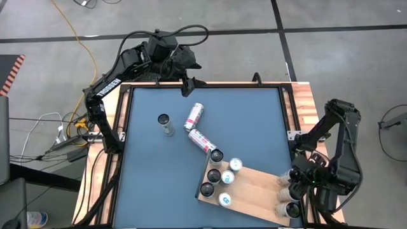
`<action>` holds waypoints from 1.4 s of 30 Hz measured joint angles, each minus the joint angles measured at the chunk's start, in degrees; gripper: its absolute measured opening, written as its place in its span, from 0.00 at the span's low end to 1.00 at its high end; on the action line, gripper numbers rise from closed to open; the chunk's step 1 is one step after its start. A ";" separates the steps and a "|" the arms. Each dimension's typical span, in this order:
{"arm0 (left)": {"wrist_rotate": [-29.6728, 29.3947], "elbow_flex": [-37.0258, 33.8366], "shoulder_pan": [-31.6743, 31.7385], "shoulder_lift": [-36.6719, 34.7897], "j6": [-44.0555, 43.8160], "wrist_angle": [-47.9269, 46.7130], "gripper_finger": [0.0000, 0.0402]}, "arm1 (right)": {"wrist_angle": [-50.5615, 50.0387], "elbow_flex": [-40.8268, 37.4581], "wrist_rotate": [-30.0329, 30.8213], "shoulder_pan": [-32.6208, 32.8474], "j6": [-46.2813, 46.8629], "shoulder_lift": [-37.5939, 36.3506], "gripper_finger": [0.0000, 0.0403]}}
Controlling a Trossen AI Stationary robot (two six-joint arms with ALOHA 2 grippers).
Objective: Place canned beverage on shelf
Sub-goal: Put the white yellow soda can on the shelf
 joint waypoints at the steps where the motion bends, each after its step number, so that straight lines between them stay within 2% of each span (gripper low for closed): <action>1: 0.00 0.00 0.00 0.02 0.00 0.00 0.86 | 0.22 0.00 -0.07 -0.11 -0.68 0.00 0.59; 14: 0.04 0.00 -1.03 0.02 0.33 -0.04 0.86 | 0.54 -0.22 -0.82 -0.38 -2.52 0.17 0.82; 20: 0.02 0.00 -1.05 0.02 0.42 -0.06 0.86 | -0.06 -0.20 -0.64 -2.26 -4.83 -0.40 0.88; 28: 0.00 0.00 -1.05 0.02 0.42 -0.06 0.86 | -0.17 -0.15 0.12 -7.27 -12.77 -0.57 0.88; 36: 0.00 0.00 -1.05 0.02 0.95 -0.06 0.86 | -0.17 0.94 2.18 -13.44 -24.87 -0.85 0.86; 39: -0.09 -0.03 -1.05 0.02 1.73 -0.04 0.85 | -0.24 0.94 1.95 -16.64 -29.72 -1.82 0.79; 42: -0.46 -0.61 -1.05 0.02 1.74 -0.05 0.85 | -0.19 0.94 1.71 -19.88 -34.53 -2.58 0.65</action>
